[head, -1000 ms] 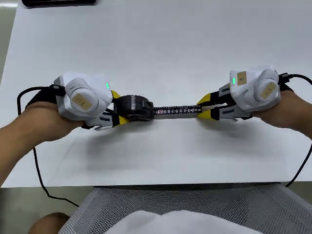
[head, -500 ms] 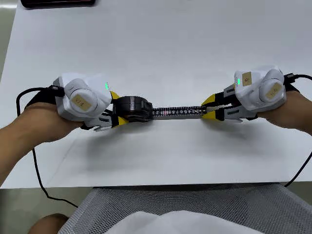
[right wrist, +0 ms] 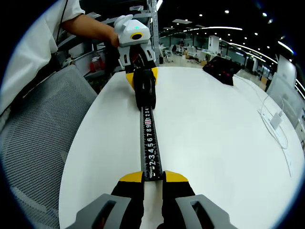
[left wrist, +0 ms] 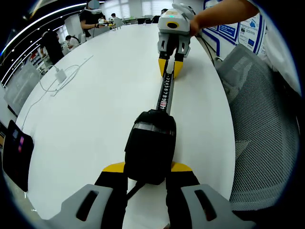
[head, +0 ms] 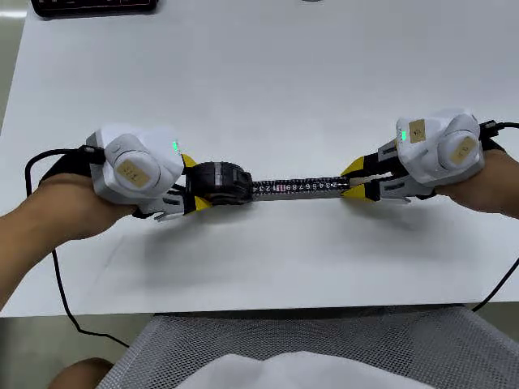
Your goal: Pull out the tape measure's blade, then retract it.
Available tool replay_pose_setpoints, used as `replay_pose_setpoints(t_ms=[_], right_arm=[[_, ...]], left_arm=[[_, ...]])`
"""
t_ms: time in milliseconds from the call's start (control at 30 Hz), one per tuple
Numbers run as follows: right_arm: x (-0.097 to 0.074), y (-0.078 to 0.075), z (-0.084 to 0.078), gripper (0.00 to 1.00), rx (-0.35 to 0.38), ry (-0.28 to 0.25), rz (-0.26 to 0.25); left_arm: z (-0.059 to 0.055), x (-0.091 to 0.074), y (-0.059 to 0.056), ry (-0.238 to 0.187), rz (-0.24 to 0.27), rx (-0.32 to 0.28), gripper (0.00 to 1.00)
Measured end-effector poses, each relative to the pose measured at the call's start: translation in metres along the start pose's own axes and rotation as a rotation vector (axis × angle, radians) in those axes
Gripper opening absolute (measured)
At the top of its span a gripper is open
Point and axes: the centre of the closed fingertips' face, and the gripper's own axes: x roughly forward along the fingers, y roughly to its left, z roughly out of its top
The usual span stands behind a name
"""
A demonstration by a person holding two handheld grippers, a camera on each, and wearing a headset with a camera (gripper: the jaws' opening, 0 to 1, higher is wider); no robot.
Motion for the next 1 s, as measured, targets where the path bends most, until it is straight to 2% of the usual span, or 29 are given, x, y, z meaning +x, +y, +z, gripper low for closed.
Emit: replay_pose_setpoints(t_ms=[1000], right_arm=[[-0.018, -0.002, -0.019, 0.10, -0.020, 0.049, 0.002]], left_arm=[[0.000, 0.000, 0.000, 0.006, 0.000, -0.001, 0.26]])
